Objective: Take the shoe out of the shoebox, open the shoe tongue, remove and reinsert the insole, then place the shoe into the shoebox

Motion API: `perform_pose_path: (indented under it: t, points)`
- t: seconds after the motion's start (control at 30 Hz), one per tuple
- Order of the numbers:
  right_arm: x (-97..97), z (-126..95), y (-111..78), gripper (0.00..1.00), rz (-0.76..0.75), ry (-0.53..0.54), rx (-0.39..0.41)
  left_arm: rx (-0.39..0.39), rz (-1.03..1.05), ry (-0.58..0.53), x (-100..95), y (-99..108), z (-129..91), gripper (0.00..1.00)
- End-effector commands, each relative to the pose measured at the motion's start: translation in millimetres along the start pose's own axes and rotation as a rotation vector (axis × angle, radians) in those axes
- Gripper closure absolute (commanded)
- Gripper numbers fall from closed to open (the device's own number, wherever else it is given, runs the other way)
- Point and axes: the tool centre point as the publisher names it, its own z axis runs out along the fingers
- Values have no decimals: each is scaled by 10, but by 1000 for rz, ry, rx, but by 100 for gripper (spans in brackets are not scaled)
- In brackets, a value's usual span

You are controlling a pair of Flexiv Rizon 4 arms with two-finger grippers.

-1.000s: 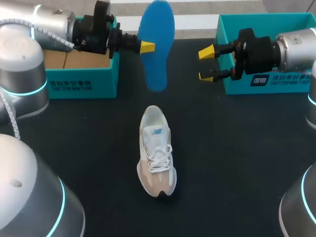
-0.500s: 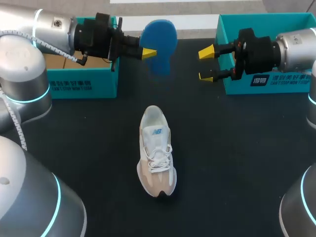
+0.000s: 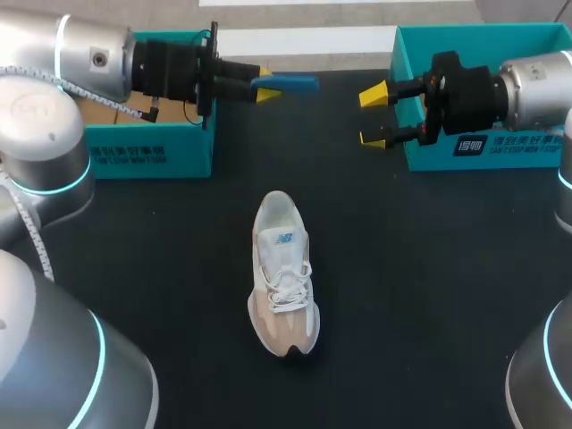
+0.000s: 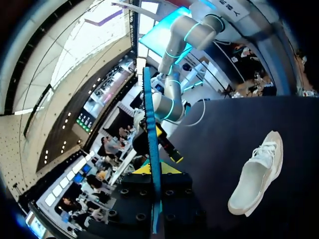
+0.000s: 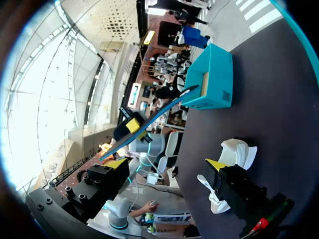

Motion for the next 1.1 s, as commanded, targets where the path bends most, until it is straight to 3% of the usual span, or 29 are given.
perform_pose_path:
  t: [0.03, 0.77, 1.0, 1.1]
  points:
    - [-9, 16, 9, 0, 0, 0, 0, -124, 867, -112, 59, -36, 0, 100]
    - [-9, 16, 9, 0, 0, 0, 0, -124, 867, -112, 59, -36, 0, 100]
    - [-9, 16, 9, 0, 0, 0, 0, -120, 717, -203, 171, 44, -19, 100]
    - [-9, 16, 9, 0, 0, 0, 0, -122, 721, -174, 228, 62, -11, 100]
